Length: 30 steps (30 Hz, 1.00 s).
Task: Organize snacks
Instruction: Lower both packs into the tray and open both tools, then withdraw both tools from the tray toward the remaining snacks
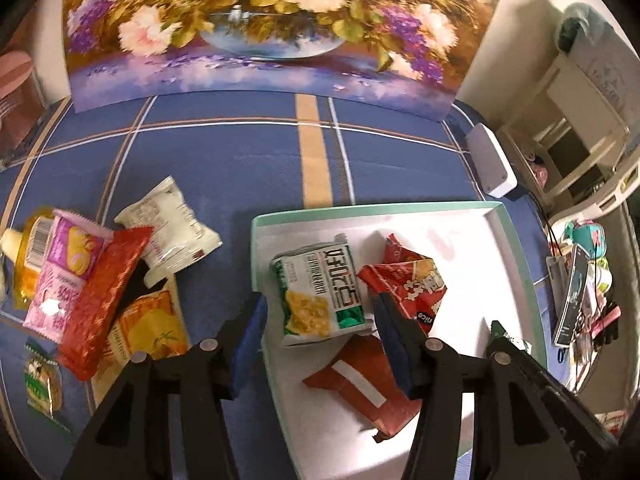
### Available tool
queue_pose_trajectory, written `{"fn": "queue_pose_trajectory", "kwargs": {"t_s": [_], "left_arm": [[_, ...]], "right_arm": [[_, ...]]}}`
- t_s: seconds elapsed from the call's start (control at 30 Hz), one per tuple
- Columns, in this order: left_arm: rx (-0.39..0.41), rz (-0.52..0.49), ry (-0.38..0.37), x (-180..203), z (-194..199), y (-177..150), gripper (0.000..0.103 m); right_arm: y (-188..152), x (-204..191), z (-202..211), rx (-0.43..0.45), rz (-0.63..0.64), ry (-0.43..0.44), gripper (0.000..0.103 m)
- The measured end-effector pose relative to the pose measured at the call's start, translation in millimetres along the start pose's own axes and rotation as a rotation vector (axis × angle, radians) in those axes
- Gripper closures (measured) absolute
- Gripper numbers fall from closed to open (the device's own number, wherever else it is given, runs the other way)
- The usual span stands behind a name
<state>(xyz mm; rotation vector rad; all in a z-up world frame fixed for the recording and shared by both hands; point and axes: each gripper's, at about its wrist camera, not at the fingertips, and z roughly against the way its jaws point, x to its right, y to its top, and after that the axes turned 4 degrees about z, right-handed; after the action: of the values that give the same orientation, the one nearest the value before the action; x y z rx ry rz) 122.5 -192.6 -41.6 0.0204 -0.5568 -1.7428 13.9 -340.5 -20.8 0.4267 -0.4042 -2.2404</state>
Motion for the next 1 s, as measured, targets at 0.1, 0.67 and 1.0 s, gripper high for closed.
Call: {"fn": "queue_pose_trajectory", "kwargs": {"t_s": [0.1,0.67,1.0], "left_arm": [[-0.01,0.04,0.025,-8.7,5.2,0.6,0.046],[-0.016,0.144,0.137,-47.3,20.4,-4.1,0.019],[0.064,0.162,0.252,-65.6,33.1,-10.2,0.0]], "right_arm": [[-1.4,0.5,-2.4,-0.011,0.001,-0.002,0.063],[-8.8,-10.0,-15.8,-0.064,0.069,-0.044,0.022],[-8.7,-11.4,-12.9,-0.029,0.074,-0.042,0.0]]}}
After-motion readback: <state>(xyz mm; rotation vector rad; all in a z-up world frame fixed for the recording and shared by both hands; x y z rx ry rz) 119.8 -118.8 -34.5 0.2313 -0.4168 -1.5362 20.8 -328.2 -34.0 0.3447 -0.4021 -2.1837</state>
